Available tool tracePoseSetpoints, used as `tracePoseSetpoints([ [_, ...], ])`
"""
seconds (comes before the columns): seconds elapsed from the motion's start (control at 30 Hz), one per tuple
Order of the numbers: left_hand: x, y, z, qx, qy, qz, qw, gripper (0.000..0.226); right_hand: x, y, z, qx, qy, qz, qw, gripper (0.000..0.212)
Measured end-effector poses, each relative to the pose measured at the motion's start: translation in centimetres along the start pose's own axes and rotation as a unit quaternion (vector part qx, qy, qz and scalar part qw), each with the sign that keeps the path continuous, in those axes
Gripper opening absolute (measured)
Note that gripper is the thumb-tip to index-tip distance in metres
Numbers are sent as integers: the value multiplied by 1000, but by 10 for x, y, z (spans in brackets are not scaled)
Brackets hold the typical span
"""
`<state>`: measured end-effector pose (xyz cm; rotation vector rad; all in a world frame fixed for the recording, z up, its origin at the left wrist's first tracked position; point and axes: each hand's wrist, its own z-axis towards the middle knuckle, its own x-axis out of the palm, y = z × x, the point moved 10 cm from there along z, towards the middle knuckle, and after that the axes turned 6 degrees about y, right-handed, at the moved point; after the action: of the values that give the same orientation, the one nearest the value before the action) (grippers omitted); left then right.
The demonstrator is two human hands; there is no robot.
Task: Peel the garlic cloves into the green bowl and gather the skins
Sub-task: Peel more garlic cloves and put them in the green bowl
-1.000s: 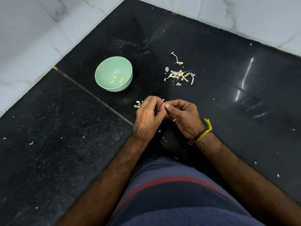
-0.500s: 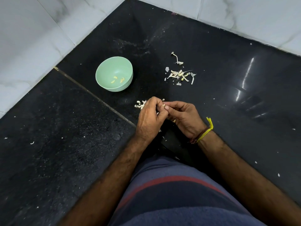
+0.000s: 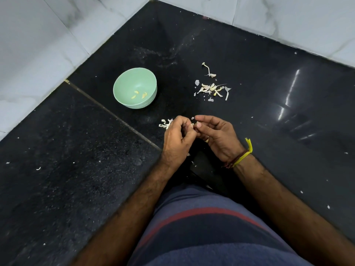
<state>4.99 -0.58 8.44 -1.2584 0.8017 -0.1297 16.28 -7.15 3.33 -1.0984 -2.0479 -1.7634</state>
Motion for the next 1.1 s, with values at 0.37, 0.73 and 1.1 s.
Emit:
tracePoseSetpoints([
  [0.37, -25, 20, 2, -20, -87, 37, 995, 12, 0, 10, 8, 9, -20, -63, 998, 9],
  [0.73, -20, 72, 11, 29, -51, 198, 979, 19, 70, 25, 81, 32, -28, -297, 954, 16],
  [1.1, -21, 71, 13, 20, -54, 193, 980, 26, 150, 26, 167, 80, -6, -473, 878, 11],
])
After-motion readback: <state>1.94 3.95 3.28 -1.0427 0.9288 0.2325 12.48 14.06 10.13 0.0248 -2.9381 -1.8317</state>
